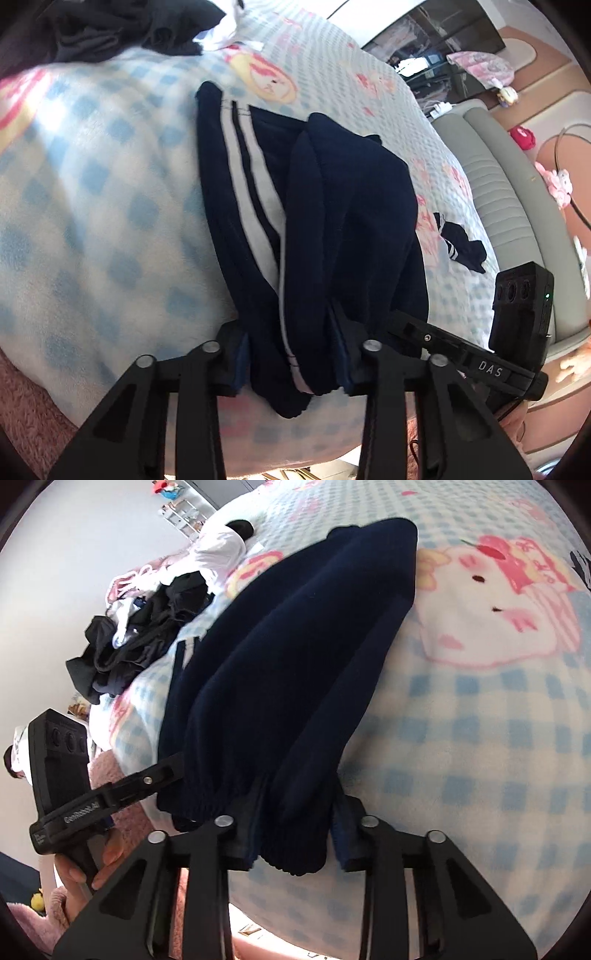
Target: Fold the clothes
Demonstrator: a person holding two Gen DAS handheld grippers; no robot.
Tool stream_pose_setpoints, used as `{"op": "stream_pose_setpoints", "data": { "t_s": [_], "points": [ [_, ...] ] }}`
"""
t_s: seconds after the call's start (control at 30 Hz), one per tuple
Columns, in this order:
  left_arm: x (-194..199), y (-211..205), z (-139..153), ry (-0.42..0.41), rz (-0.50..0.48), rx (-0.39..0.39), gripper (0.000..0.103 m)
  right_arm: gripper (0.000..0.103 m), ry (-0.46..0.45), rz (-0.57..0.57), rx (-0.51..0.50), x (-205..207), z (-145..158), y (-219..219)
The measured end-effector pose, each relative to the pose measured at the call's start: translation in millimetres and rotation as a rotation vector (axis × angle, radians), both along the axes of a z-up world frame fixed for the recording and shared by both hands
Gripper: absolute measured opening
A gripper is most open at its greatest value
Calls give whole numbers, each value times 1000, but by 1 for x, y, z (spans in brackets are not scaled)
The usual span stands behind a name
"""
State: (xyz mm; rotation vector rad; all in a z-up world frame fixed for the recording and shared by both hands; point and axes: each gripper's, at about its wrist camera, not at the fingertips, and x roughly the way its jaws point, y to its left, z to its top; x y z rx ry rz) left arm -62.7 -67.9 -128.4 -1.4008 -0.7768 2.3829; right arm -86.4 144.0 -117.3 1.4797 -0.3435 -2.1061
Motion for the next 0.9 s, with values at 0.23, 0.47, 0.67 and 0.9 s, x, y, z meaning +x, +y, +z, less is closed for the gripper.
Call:
{"op": "stream_pose_setpoints", "data": {
  "t_s": [0.23, 0.47, 0.67, 0.9],
  "points": [
    [24, 31, 24, 46, -176, 6, 26, 23, 18, -90, -25, 54, 33, 47],
    [34, 8, 7, -53, -136, 72, 43, 37, -106, -148, -12, 68, 1, 63],
    [4, 7, 30, 46, -125, 15, 57, 55, 6, -155, 5, 31, 29, 68],
    [-28, -10, -1, -88, -33, -35, 62, 70, -54, -149, 31, -31, -10, 57]
  ]
}}
